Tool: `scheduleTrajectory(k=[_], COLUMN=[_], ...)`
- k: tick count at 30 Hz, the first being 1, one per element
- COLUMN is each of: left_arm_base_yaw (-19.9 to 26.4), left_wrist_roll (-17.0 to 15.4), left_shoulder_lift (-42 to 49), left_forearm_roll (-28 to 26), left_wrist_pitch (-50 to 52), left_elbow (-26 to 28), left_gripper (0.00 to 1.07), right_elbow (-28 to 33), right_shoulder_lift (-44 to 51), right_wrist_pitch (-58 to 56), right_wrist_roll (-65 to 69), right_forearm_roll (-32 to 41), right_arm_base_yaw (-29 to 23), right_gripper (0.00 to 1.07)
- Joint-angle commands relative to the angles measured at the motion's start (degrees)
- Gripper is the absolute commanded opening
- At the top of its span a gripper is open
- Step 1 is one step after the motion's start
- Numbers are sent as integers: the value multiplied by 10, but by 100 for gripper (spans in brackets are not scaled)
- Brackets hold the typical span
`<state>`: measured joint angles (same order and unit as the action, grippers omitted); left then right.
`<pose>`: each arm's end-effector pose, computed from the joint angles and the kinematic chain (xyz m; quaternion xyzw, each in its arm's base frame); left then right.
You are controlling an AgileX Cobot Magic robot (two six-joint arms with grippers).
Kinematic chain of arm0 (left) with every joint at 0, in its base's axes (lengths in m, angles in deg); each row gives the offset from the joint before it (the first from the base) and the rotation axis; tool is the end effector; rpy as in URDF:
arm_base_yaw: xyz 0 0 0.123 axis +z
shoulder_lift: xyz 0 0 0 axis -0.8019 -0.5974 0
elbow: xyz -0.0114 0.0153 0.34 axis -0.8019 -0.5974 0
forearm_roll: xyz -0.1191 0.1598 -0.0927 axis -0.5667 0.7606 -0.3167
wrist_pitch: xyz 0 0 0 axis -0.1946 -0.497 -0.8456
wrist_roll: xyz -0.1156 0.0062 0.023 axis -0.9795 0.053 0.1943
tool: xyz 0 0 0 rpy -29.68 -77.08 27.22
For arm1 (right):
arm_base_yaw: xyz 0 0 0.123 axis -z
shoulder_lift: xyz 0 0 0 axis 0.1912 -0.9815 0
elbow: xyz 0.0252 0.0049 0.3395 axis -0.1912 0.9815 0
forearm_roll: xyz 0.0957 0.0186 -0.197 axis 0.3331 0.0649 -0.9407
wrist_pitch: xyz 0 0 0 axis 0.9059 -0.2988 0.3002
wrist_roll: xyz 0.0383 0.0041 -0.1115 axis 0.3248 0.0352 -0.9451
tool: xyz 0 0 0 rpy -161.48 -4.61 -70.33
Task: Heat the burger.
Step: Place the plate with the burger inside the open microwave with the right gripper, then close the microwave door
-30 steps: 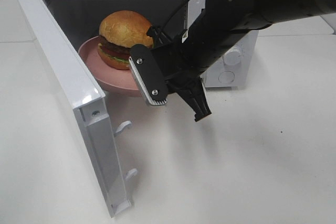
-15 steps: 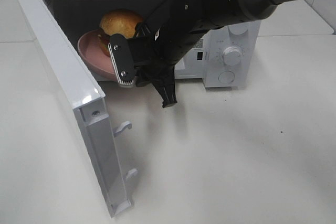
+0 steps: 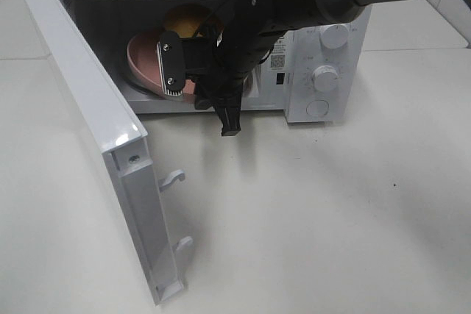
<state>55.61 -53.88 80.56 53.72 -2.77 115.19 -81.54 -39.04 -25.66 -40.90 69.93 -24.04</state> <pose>-0.0661 -0.0194 0.2520 0.0760 0.8431 -0.0146 0.5321 0.4103 0.2969 0.1948 -0.7695 0.5622 -0.0661 0.2955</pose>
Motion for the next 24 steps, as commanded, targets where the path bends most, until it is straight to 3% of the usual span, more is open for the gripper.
scheduleTrajectory(k=[1, 9, 14, 16, 17, 18, 24], left_arm_base_yaw=[2, 2, 2, 2, 2, 2, 2], left_wrist_roll=[-1, -1, -1, -1, -1, -1, -1], left_shoulder_lift=[11, 11, 11, 11, 11, 11, 11], left_forearm_roll=[-1, -1, -1, -1, -1, -1, -1], left_wrist_pitch=[6, 6, 6, 6, 6, 6, 6], left_elbow=[0, 0, 0, 0, 0, 0, 0], left_gripper=[0, 0, 0, 0, 0, 0, 0], right_elbow=[-10, -10, -10, -10, -10, -10, -10], right_shoulder_lift=[5, 5, 5, 5, 5, 6, 9], right_wrist_pitch=[17, 34, 35, 36, 36, 36, 32], right_wrist_roll=[6, 11, 65, 113, 113, 146, 256], right_forearm_roll=[1, 3, 3, 3, 3, 3, 3], right_arm_base_yaw=[-1, -1, -1, -1, -1, -1, -1], right_gripper=[0, 4, 20, 33, 33, 42, 56])
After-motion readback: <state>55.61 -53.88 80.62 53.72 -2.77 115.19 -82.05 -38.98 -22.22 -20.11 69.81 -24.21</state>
